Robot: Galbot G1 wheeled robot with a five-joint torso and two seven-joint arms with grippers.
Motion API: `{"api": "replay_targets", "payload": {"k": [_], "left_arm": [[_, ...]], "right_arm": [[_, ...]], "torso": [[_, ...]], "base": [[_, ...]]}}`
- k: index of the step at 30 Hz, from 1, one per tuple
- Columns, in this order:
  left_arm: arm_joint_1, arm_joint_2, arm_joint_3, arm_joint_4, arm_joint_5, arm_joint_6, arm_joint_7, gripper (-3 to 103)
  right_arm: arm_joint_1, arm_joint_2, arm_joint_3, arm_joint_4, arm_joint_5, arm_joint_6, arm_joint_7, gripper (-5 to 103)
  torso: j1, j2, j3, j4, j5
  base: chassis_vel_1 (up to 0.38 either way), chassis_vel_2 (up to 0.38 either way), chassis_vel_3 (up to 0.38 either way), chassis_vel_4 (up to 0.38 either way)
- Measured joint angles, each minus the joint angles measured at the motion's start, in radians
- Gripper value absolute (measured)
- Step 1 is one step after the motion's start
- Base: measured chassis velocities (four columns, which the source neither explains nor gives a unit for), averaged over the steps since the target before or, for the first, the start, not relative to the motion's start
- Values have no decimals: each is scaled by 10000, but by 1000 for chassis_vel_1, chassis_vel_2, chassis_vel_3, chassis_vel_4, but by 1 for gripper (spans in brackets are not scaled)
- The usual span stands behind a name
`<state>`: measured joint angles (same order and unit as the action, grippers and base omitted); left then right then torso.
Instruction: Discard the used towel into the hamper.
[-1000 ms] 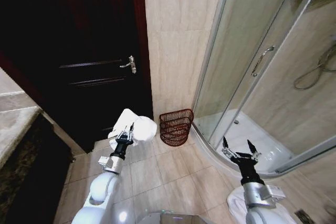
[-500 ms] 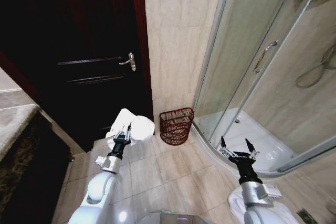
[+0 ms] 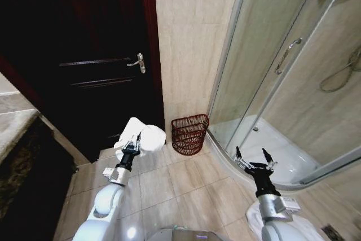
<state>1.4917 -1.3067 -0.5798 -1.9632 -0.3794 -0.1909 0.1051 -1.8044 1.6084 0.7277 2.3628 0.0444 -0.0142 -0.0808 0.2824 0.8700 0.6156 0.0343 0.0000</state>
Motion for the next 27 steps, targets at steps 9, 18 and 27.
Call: {"api": "replay_targets", "payload": {"k": [9, 18, 27], "left_arm": [[14, 2, 12, 61, -18, -59, 24, 12], [94, -57, 32, 61, 23, -108, 37, 12], [128, -81, 30, 72, 57, -131, 64, 12]], "right_arm": [[-21, -1, -12, -52, -61, 19, -1, 100], [-96, -2, 24, -102, -33, 113, -5, 100], [-142, -2, 34, -18, -33, -161, 225, 100]], "torso": [[-171, -388, -214, 0, 0], [-361, -820, -454, 0, 0], [-532, -1214, -678, 0, 1]], "base": [[0, 0, 0, 0], [0, 0, 0, 0], [0, 0, 0, 0]]}}
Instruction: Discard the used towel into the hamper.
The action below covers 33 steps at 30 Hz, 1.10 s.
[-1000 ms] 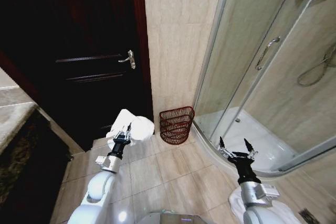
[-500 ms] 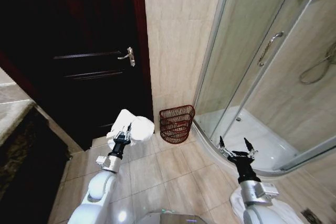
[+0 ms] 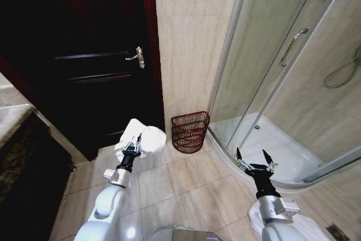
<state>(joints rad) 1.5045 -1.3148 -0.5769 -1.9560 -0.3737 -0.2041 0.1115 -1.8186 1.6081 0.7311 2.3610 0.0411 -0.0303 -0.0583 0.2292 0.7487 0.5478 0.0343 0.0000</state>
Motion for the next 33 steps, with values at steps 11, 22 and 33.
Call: {"api": "replay_targets", "payload": {"k": [11, 22, 33], "left_arm": [[-15, -9, 22, 131, 20, -90, 38, 12], [-85, 24, 35, 250, 13, -105, 48, 12], [-191, 72, 64, 434, 13, -133, 179, 12]], "right_arm": [[-35, 0, 33, 7, -28, 6, 46, 100], [16, 0, 14, -99, -63, 73, 30, 100], [27, 0, 14, -244, -94, 194, 20, 100]], "torso": [[-189, -443, -253, 0, 0], [-392, -921, -526, 0, 0], [-573, -1369, -794, 0, 0]], "base": [[0, 0, 0, 0], [0, 0, 0, 0], [0, 0, 0, 0]]}}
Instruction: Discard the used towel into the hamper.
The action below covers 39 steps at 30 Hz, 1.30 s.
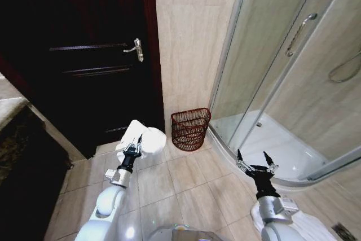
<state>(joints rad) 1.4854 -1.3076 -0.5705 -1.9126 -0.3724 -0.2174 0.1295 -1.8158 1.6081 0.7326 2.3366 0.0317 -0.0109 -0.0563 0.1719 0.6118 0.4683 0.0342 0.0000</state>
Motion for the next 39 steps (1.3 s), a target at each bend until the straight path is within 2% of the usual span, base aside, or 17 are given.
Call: {"api": "replay_targets", "payload": {"k": [3, 7, 20, 39], "left_arm": [[-19, 50, -9, 78, -20, -196, 234, 12], [-47, 48, -10, 128, -27, -329, 246, 12], [-6, 37, 1, 143, -29, -448, 225, 12], [17, -140, 88, 41, 213, -409, 235, 12]], "right_arm": [[-36, 0, -1, -11, -1, 93, -5, 100], [15, 0, 0, -78, 12, 206, 73, 100], [84, 0, -11, -236, 41, 362, 141, 100], [-80, 0, 29, -284, 142, 523, 144, 100]], "torso": [[-68, -175, -109, 0, -1], [-99, -259, -163, 0, 0], [-93, -236, -156, 1, 1], [-62, -178, -117, 0, 0]], "base": [[0, 0, 0, 0], [0, 0, 0, 0], [-15, 18, 15, -14], [-105, 107, 110, -116]]}}
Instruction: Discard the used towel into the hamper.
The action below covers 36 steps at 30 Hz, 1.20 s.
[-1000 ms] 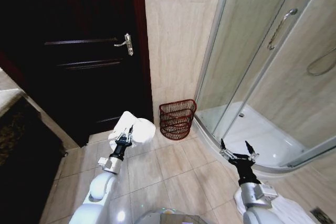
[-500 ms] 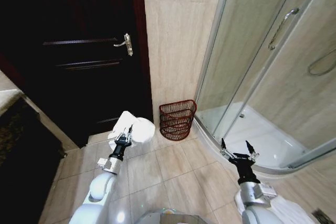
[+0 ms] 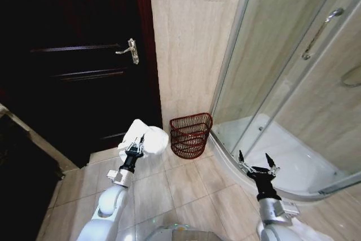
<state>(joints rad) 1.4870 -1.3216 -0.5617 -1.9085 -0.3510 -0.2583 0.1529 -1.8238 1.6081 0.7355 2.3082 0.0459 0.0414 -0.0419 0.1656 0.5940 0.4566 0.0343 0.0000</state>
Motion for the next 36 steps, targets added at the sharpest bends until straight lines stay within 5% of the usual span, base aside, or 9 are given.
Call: {"api": "replay_targets", "payload": {"k": [20, 23, 26, 36], "left_arm": [[128, -16, -17, -71, 35, -29, -5, 12], [148, 72, 24, -38, 40, -108, 391, 12], [279, 322, 249, 65, -64, -376, 1796, 12], [-1498, 705, 1437, 858, 145, 525, 2119, 12]], "right_arm": [[-45, 0, 35, 37, 81, -16, -2, 100], [-12, 0, 18, 8, 99, -10, -16, 100], [121, 0, 3, -111, 114, -33, -23, 100], [654, 0, 97, -366, 104, -508, -22, 100]], "torso": [[12, 25, 16, 0, 0], [13, 27, 17, 0, -1], [12, 31, 17, 2, 1], [11, 35, 20, 0, 0]], "base": [[-45, 45, 43, -46], [-21, 18, 13, -16], [0, 0, 0, 0], [0, 0, 0, 0]]}}
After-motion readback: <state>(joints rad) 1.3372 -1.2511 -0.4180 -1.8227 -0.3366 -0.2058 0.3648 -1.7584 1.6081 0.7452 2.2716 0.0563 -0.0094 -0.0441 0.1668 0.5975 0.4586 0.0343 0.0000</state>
